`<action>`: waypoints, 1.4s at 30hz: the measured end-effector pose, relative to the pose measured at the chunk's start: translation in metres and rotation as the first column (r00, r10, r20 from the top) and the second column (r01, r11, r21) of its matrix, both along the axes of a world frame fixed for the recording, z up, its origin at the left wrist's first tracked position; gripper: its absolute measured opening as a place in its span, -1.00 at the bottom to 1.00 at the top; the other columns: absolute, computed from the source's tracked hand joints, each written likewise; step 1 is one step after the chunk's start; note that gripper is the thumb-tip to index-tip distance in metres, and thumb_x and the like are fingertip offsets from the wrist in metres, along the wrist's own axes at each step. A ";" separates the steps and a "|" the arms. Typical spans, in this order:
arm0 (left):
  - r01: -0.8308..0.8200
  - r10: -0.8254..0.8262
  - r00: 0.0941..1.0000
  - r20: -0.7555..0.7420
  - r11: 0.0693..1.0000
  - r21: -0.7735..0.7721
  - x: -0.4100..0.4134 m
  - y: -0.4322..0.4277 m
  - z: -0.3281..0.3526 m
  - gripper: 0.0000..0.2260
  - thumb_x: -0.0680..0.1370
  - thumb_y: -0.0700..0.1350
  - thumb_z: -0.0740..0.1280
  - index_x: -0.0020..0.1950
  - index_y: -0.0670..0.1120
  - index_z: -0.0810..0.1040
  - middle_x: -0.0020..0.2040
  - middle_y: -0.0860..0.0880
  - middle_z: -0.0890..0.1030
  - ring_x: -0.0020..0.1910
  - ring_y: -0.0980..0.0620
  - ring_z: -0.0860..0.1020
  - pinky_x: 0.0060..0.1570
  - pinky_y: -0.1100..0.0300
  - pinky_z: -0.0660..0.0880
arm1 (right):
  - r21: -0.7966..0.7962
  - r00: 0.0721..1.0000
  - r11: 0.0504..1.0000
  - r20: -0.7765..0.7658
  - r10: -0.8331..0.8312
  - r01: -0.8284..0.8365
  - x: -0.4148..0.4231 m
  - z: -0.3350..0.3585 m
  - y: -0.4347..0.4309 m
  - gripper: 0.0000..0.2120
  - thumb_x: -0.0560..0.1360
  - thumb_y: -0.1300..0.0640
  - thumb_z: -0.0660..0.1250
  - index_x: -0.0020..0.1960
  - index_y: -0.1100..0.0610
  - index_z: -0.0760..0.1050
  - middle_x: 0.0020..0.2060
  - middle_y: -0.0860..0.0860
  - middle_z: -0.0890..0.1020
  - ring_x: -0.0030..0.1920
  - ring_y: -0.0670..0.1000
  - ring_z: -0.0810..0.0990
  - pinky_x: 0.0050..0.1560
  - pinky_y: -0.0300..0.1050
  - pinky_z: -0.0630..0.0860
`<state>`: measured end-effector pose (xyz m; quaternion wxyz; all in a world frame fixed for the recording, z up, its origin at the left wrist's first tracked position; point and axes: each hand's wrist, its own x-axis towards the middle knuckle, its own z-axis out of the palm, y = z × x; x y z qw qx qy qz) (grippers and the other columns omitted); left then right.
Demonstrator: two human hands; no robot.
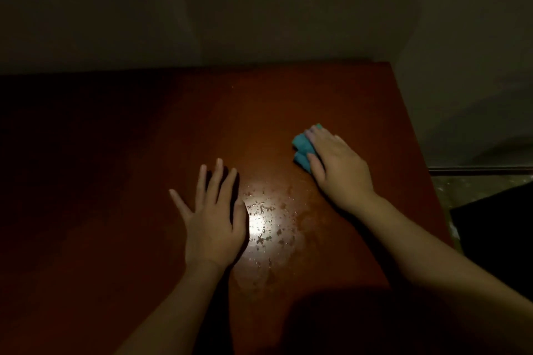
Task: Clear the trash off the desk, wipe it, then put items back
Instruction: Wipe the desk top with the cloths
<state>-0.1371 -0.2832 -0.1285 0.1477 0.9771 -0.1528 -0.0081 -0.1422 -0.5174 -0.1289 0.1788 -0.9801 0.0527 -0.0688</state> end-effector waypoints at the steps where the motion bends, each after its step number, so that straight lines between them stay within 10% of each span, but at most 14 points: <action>1: 0.004 -0.004 1.000 -0.004 1.000 0.002 0.006 0.002 -0.002 -0.47 0.57 0.15 -0.12 0.53 0.06 0.16 0.56 0.08 0.02 0.54 0.09 -0.16 0.40 -0.29 -0.34 | 0.016 0.999 0.999 -0.007 0.033 -0.033 0.004 0.000 0.008 -0.56 0.61 0.06 0.13 0.48 0.11 0.25 0.45 0.04 0.32 0.47 0.00 0.24 0.46 -0.13 0.03; 8: 0.098 -0.096 0.995 -0.037 0.993 0.059 0.016 0.006 -0.012 -0.51 0.59 0.11 -0.07 0.51 0.03 0.20 0.55 0.02 0.10 0.55 0.01 -0.06 0.38 -0.43 -0.13 | 0.043 0.903 0.910 -0.112 0.416 -0.413 -0.105 0.004 0.021 -0.48 0.53 -0.03 0.13 0.47 -0.06 0.17 0.42 -0.06 0.35 0.41 -0.09 0.35 0.32 0.02 0.42; 16: 0.158 -0.157 0.987 -0.025 0.985 0.066 0.030 -0.005 0.002 -0.45 0.56 0.14 -0.17 0.54 0.06 0.11 0.57 0.05 -0.02 0.54 0.05 -0.17 0.41 -0.31 -0.30 | 0.086 0.998 0.995 0.044 0.050 -0.054 -0.025 0.003 0.012 -0.53 0.55 -0.04 0.09 0.41 0.08 0.36 0.37 0.03 0.43 0.38 -0.01 0.39 0.37 0.08 0.37; 23: 0.265 -0.273 0.960 0.067 0.959 0.105 0.004 0.013 -0.005 -0.49 0.58 0.10 -0.06 0.50 -0.01 0.24 0.54 -0.01 0.16 0.55 0.01 0.00 0.43 -0.28 -0.24 | 0.125 0.931 0.923 0.022 0.363 -0.363 -0.156 -0.006 0.056 -0.55 0.52 -0.02 0.25 0.40 0.01 0.37 0.37 -0.07 0.44 0.39 -0.12 0.37 0.37 -0.03 0.37; 32: 0.176 -0.186 0.976 0.110 0.980 0.097 -0.105 0.051 -0.004 -0.53 0.58 0.04 0.01 0.46 -0.04 0.32 0.50 -0.03 0.26 0.53 -0.02 0.08 0.43 -0.19 -0.24 | 0.183 0.997 0.980 0.038 0.075 -0.080 -0.148 0.006 0.057 -0.47 0.48 -0.19 0.11 0.40 -0.02 0.37 0.37 -0.07 0.43 0.38 -0.08 0.38 0.40 0.09 0.34; 42: 0.099 -0.103 0.992 0.065 0.993 0.062 -0.178 0.082 -0.003 -0.51 0.59 0.06 -0.06 0.49 -0.02 0.28 0.52 0.02 0.18 0.54 0.02 0.02 0.45 -0.19 -0.24 | 0.243 0.920 0.889 0.044 0.390 -0.388 -0.288 -0.003 0.068 -0.56 0.52 -0.04 0.27 0.38 0.01 0.41 0.37 -0.09 0.45 0.40 -0.14 0.35 0.40 -0.05 0.29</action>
